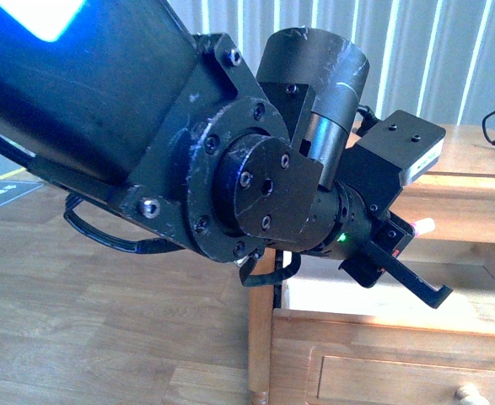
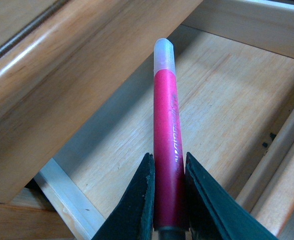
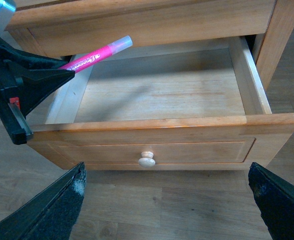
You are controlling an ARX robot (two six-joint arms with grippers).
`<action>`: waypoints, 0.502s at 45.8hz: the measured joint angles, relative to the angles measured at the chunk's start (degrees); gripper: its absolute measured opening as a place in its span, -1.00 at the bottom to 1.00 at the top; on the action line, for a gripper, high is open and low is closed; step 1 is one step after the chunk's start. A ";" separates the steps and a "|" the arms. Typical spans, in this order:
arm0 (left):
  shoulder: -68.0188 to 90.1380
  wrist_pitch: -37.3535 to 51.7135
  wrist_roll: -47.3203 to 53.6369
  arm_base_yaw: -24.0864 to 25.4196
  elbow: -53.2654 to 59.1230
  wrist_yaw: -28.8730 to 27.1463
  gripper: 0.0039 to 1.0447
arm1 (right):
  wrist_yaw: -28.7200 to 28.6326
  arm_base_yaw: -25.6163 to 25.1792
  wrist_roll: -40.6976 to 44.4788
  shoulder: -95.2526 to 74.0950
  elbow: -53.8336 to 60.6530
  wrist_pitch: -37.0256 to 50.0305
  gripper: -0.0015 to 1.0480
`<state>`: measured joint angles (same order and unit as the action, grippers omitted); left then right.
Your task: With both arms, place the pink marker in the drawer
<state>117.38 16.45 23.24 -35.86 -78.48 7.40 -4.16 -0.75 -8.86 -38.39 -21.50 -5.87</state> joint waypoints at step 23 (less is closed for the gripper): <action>4.98 0.72 -1.44 0.72 -3.08 -0.85 -0.40 | 0.00 0.00 0.00 0.00 0.00 0.00 0.83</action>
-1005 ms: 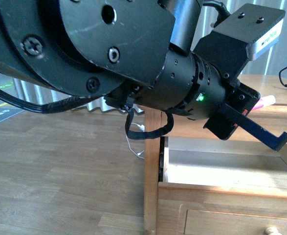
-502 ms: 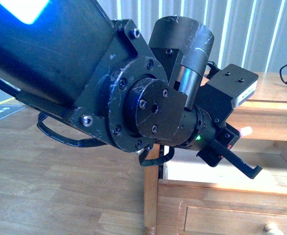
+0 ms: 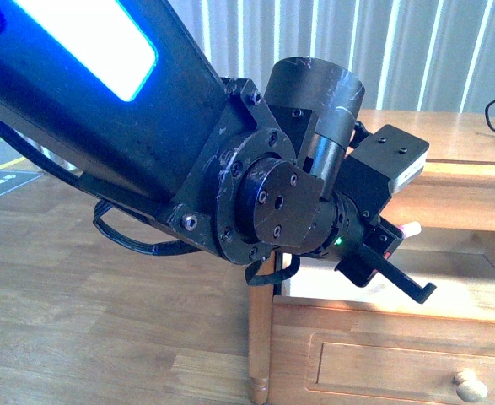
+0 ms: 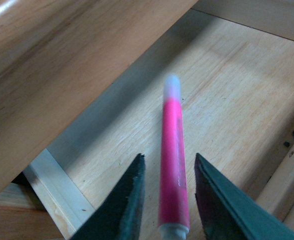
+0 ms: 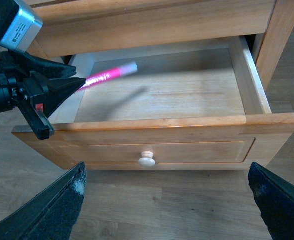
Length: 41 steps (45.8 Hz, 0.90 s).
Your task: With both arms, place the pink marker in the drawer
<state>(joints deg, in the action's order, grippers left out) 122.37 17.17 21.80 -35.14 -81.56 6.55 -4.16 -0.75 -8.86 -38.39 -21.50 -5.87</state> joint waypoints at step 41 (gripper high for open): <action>-36.50 16.02 -10.51 3.19 36.02 -22.56 0.89 | 0.00 0.00 0.00 0.00 0.00 0.00 0.83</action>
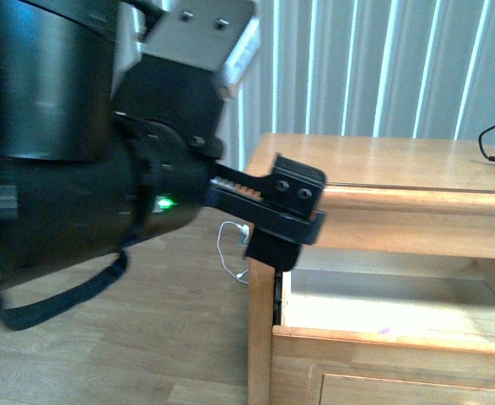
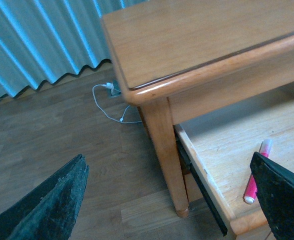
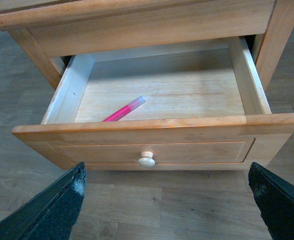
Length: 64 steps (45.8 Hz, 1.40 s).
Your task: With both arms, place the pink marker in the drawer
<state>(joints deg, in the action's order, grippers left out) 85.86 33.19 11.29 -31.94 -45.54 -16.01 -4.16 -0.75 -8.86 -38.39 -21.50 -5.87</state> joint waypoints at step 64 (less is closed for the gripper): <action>-62.82 -14.49 -11.61 24.65 41.31 8.98 -0.93 | 0.02 0.04 0.00 0.00 0.00 0.00 0.83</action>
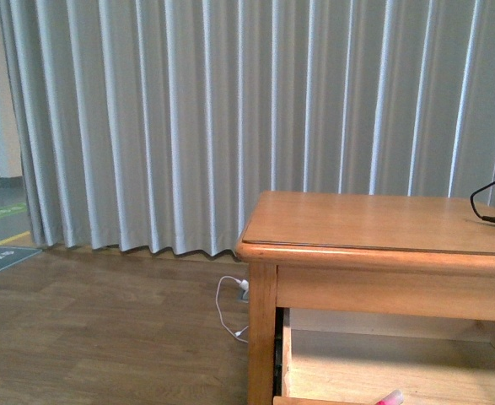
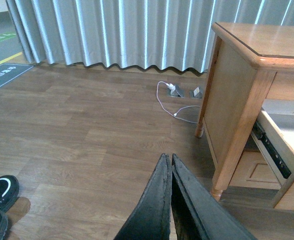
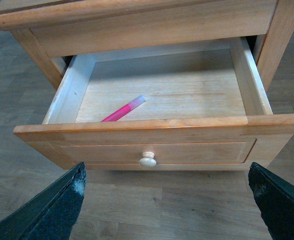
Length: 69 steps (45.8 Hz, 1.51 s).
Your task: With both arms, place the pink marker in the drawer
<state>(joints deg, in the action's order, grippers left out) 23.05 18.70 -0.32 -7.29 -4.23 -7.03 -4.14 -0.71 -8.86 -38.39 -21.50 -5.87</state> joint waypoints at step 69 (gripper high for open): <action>-22.77 -18.62 0.07 7.15 2.93 7.04 0.91 | 6.75 1.75 16.57 -33.94 4.20 33.48 0.83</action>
<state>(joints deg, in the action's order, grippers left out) 0.27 0.08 -0.25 -0.14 -1.30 0.01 2.61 1.04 7.70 -72.34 -17.30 27.62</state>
